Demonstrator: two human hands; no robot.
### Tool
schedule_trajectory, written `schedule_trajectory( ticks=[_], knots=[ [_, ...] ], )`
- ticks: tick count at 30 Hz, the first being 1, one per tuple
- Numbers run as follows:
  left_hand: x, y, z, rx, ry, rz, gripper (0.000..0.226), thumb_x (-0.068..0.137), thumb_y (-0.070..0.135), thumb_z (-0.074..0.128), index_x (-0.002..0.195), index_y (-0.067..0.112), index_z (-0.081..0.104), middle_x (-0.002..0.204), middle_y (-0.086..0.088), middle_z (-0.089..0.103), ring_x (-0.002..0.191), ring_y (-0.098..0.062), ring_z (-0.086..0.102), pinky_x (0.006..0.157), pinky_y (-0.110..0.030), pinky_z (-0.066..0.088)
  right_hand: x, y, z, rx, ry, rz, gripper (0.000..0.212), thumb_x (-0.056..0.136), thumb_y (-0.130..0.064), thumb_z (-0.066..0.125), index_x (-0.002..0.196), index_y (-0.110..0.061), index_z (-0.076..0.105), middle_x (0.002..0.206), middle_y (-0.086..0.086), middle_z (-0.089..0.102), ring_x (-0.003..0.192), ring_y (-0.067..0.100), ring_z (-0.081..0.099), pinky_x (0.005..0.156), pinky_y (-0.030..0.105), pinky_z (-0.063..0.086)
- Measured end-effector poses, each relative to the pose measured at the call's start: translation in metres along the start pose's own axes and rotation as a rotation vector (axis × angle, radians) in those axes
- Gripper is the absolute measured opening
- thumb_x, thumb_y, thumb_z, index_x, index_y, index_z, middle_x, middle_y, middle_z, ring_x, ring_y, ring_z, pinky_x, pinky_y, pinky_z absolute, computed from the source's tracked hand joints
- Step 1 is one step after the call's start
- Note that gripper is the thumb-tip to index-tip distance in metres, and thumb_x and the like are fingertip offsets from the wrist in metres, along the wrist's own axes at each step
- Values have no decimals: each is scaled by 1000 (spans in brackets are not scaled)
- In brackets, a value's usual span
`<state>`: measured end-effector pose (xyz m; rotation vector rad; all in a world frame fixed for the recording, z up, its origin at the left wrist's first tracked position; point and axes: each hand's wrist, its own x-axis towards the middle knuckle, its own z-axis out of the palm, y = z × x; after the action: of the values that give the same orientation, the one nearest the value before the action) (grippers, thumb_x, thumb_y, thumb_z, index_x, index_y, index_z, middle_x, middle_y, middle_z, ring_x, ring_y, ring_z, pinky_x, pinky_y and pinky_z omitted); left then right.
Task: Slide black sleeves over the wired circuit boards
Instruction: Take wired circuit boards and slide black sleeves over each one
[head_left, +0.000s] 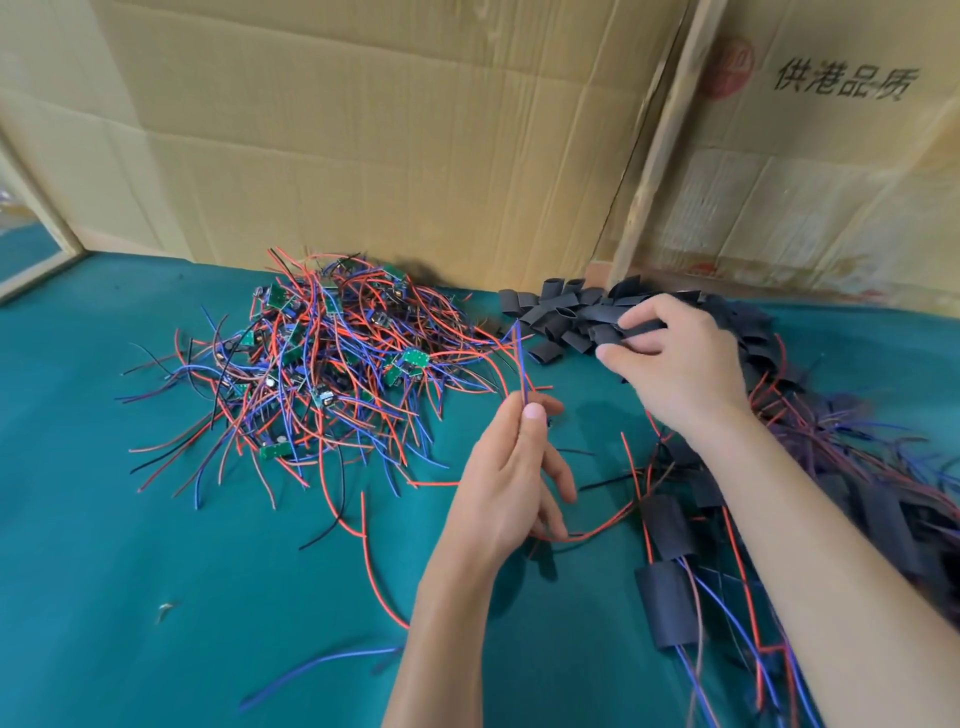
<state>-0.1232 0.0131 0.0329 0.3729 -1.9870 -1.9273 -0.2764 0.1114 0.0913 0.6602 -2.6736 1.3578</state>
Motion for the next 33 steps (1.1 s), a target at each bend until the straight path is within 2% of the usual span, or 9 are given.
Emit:
schedule_trajectory(
  ticks=[3, 6, 9, 12, 18, 24, 29, 31, 33],
  knots=[
    [0, -1, 2, 39, -41, 5, 30, 110, 36, 25, 111, 23, 53, 60, -3, 60, 35, -20, 53, 40, -18, 38, -28, -4, -13, 317, 16, 9, 26, 74, -28, 87, 95, -33, 73, 75, -11, 77, 77, 9, 73, 76, 32, 54],
    [2, -4, 4, 80, -73, 15, 29, 111, 31, 28, 110, 23, 55, 60, -6, 58, 35, -21, 50, 40, -18, 36, -43, -2, -20, 511, 63, 16, 26, 77, -17, 85, 97, -32, 77, 74, -7, 77, 67, 8, 69, 67, 28, 54],
    [4, -9, 8, 128, -94, 47, 28, 111, 32, 29, 106, 25, 56, 58, -6, 57, 35, -22, 47, 40, -17, 34, -49, 1, -20, 703, 114, 95, 21, 82, -10, 82, 93, -28, 79, 74, -3, 75, 69, 13, 66, 63, 26, 54],
    [6, -12, 10, 157, -101, 67, 28, 103, 41, 30, 102, 30, 56, 55, -3, 54, 31, -18, 42, 38, -17, 32, -46, 3, -20, 844, 163, 200, 17, 83, -6, 80, 87, -21, 75, 75, 1, 75, 73, 21, 68, 71, 37, 57],
    [6, -14, 14, 268, -119, 91, 28, 98, 47, 31, 100, 32, 55, 51, 1, 52, 31, -13, 41, 39, -18, 32, -41, -4, -20, 1008, 253, 254, 14, 85, -6, 79, 88, -13, 67, 75, 2, 75, 66, 18, 67, 63, 28, 56],
    [5, -12, 16, 371, -120, 85, 29, 96, 49, 30, 101, 32, 54, 50, 2, 51, 36, -12, 44, 47, -26, 35, -41, -8, -16, 1003, 224, 193, 15, 86, -6, 78, 85, -15, 66, 71, 1, 73, 68, 19, 66, 65, 29, 56],
    [5, -12, 16, 346, -77, 83, 31, 99, 47, 33, 101, 30, 59, 50, 4, 51, 38, -9, 43, 47, -25, 35, -44, -9, -8, 776, 80, 73, 22, 78, -9, 84, 84, -20, 67, 74, 1, 73, 70, 19, 68, 65, 35, 56],
    [5, -10, 16, 311, -26, 75, 34, 97, 48, 36, 97, 27, 63, 53, 6, 53, 42, -10, 44, 52, -28, 35, -47, -8, -6, 614, 5, 45, 31, 70, -19, 87, 91, -23, 65, 78, 0, 76, 72, 20, 71, 73, 45, 60],
    [7, -8, 15, 263, 35, 67, 30, 91, 44, 41, 92, 26, 64, 61, 4, 60, 46, -15, 48, 55, -31, 38, -50, -9, -1, 554, -125, 73, 43, 65, -25, 87, 101, -24, 63, 82, 1, 77, 77, 24, 72, 86, 55, 59]
  ],
)
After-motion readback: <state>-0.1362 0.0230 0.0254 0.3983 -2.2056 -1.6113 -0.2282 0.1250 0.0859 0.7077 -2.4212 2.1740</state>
